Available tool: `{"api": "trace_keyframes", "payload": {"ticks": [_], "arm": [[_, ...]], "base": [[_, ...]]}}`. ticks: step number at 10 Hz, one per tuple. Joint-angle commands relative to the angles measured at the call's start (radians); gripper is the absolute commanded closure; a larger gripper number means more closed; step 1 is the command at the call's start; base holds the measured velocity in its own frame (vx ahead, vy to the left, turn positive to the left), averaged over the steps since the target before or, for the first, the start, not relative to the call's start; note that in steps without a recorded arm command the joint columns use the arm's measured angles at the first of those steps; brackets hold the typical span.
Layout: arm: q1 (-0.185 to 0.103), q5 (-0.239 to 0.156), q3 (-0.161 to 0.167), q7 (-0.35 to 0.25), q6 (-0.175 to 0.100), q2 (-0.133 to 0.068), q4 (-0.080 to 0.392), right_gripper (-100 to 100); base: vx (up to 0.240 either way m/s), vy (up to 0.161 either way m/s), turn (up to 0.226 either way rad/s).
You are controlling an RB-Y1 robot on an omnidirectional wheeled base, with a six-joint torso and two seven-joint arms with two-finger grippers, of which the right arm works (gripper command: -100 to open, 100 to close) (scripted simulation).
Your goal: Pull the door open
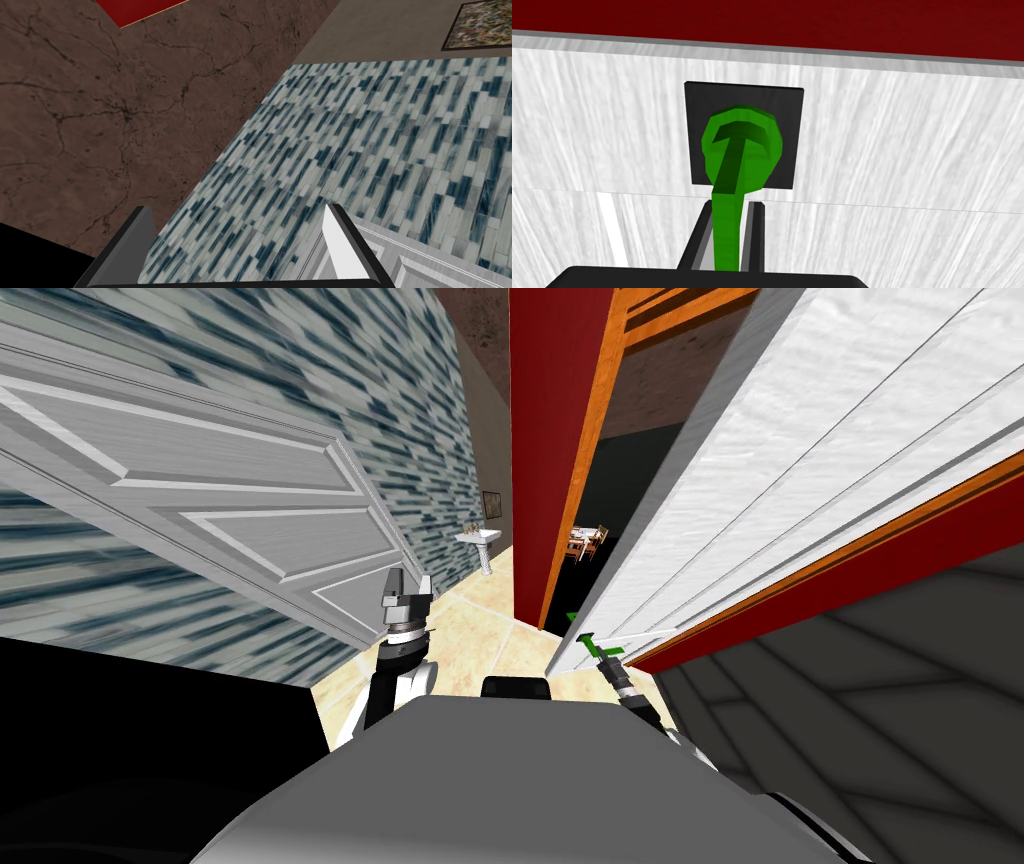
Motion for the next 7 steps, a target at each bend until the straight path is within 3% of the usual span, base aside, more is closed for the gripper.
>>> {"api": "trace_keyframes", "payload": {"ticks": [1, 4, 7], "arm": [[0.024, 0.009, 0.015, -0.004, -0.036, -0.006, -0.006, 100], [0.061, 0.024, 0.039, -0.014, -0.102, -0.024, -0.003, 100], [0.086, 0.034, 0.056, -0.022, -0.148, -0.036, -0.001, 100]], "base": [[-0.075, -0.065, 0.033], [-0.075, -0.077, 0.026], [-0.061, -0.069, 0.035]]}}
